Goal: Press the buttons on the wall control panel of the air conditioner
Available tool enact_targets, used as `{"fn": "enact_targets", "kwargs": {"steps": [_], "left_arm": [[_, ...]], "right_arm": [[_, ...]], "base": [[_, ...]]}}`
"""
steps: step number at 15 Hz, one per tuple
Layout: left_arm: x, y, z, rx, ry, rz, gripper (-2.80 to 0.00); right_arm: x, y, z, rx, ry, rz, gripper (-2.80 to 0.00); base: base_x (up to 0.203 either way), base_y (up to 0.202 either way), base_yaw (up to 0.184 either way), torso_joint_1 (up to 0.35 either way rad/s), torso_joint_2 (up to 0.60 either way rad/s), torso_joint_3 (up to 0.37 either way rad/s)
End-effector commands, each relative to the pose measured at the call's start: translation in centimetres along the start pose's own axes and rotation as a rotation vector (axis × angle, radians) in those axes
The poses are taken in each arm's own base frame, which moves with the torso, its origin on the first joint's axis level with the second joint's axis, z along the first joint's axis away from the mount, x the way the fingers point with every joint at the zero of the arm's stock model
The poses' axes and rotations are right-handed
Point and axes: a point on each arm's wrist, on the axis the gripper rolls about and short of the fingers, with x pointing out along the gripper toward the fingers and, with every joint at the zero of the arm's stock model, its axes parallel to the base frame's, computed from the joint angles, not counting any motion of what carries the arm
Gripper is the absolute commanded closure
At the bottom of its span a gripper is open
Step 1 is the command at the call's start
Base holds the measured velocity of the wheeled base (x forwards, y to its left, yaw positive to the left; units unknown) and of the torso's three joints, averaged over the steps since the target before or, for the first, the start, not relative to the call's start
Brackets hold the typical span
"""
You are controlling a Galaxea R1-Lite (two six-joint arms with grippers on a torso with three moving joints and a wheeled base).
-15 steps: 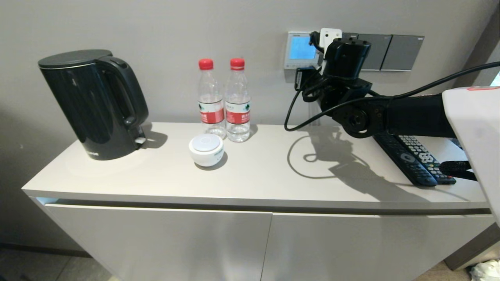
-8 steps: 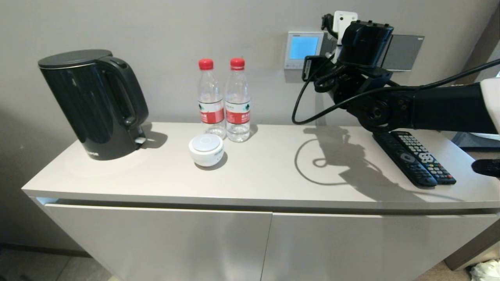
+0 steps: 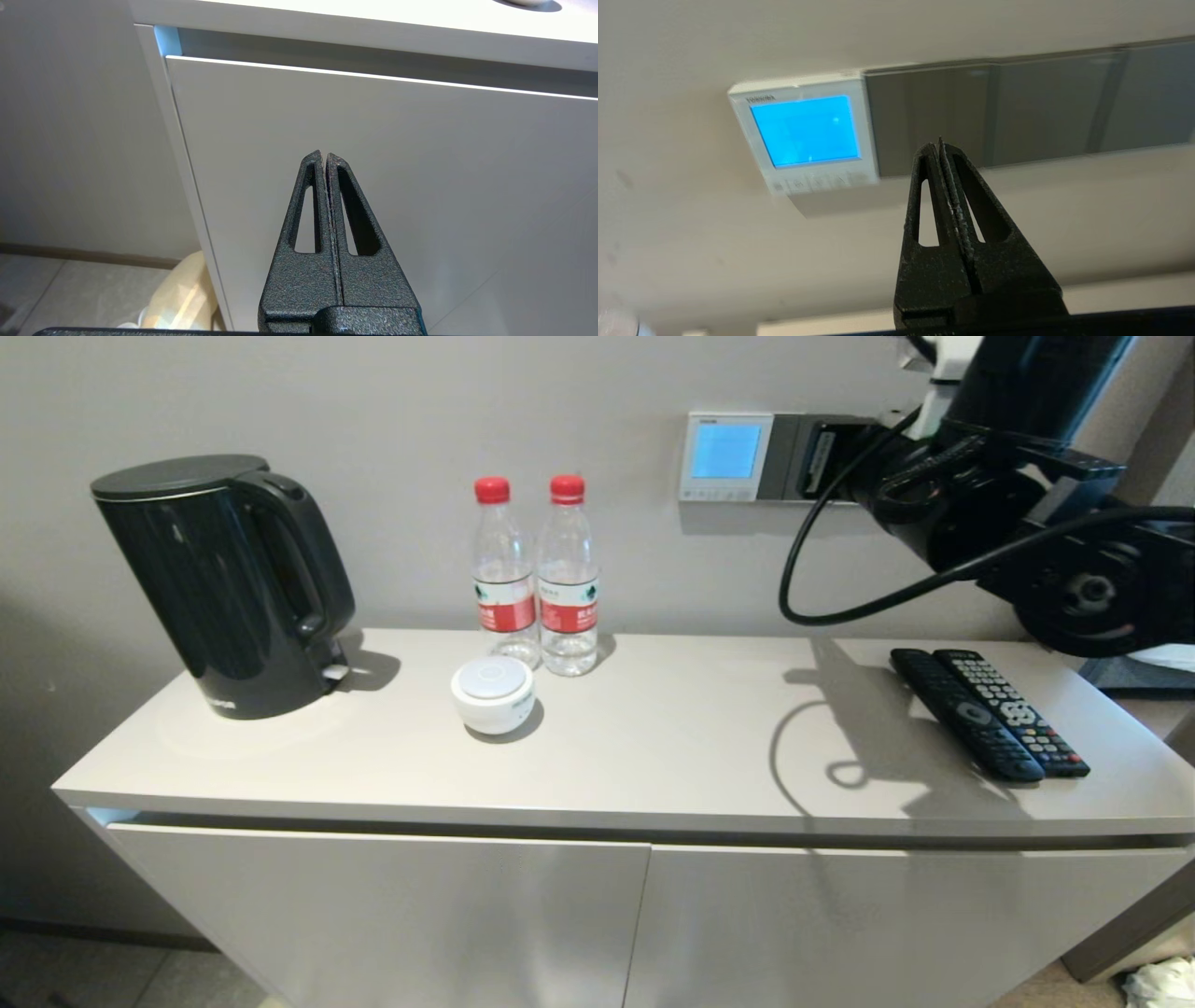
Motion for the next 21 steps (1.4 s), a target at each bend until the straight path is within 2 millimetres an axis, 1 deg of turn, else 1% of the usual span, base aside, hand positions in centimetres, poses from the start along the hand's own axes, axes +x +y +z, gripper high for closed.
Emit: {"fn": "enact_targets", "kwargs": {"steps": [1,2,4,5,6,8,11,13,15,19,21], "left_arm": [[0.0,0.0,0.0,-0.001,-0.001,0.000,0.00],[0.0,0.0,0.0,-0.001,-0.001,0.000,0.00],[0.0,0.0,0.0,-0.001,-0.001,0.000,0.00],[0.0,0.0,0.0,-0.001,-0.001,0.000,0.00],[0.0,0.0,0.0,-0.001,-0.001,0.000,0.00],[0.0,0.0,0.0,-0.001,-0.001,0.000,0.00],[0.0,0.0,0.0,-0.001,-0.001,0.002,0.00],[0.0,0.0,0.0,-0.001,-0.001,0.000,0.00],[0.0,0.0,0.0,-0.001,-0.001,0.000,0.00],[0.0,0.0,0.0,-0.001,-0.001,0.002,0.00],[0.0,0.0,0.0,-0.001,-0.001,0.000,0.00]], "right_arm": [[-3.8,-2.4,2.8,0.019,-0.034,-0.008,0.00],[-5.6,-3.4,3.0,0.016,-0.022,-0.008,0.00],[-10.1,-5.9,2.9,0.015,0.000,-0.011,0.00],[-12.7,-7.3,2.5,0.011,0.014,-0.013,0.00],[-14.6,-8.3,1.8,0.004,0.032,-0.015,0.00],[-18.9,-10.4,-1.2,-0.038,0.108,-0.035,0.00],[-23.8,-12.8,-6.1,-0.121,0.234,-0.092,0.00],[-26.1,-14.5,-9.3,-0.188,0.311,-0.188,0.00],[-28.3,-15.8,-11.3,-0.214,0.338,-0.267,0.00],[-31.4,-17.5,-13.1,-0.233,0.335,-0.467,0.00],[-33.3,-17.8,-13.6,-0.233,0.312,-0.502,0.00]], "base": [[0.000,0.000,0.000,0.000,0.00,0.000],[0.000,0.000,0.000,0.000,0.00,0.000],[0.000,0.000,0.000,0.000,0.00,0.000],[0.000,0.000,0.000,0.000,0.00,0.000],[0.000,0.000,0.000,0.000,0.00,0.000],[0.000,0.000,0.000,0.000,0.00,0.000],[0.000,0.000,0.000,0.000,0.00,0.000],[0.000,0.000,0.000,0.000,0.00,0.000],[0.000,0.000,0.000,0.000,0.00,0.000],[0.000,0.000,0.000,0.000,0.00,0.000],[0.000,0.000,0.000,0.000,0.00,0.000]]}}
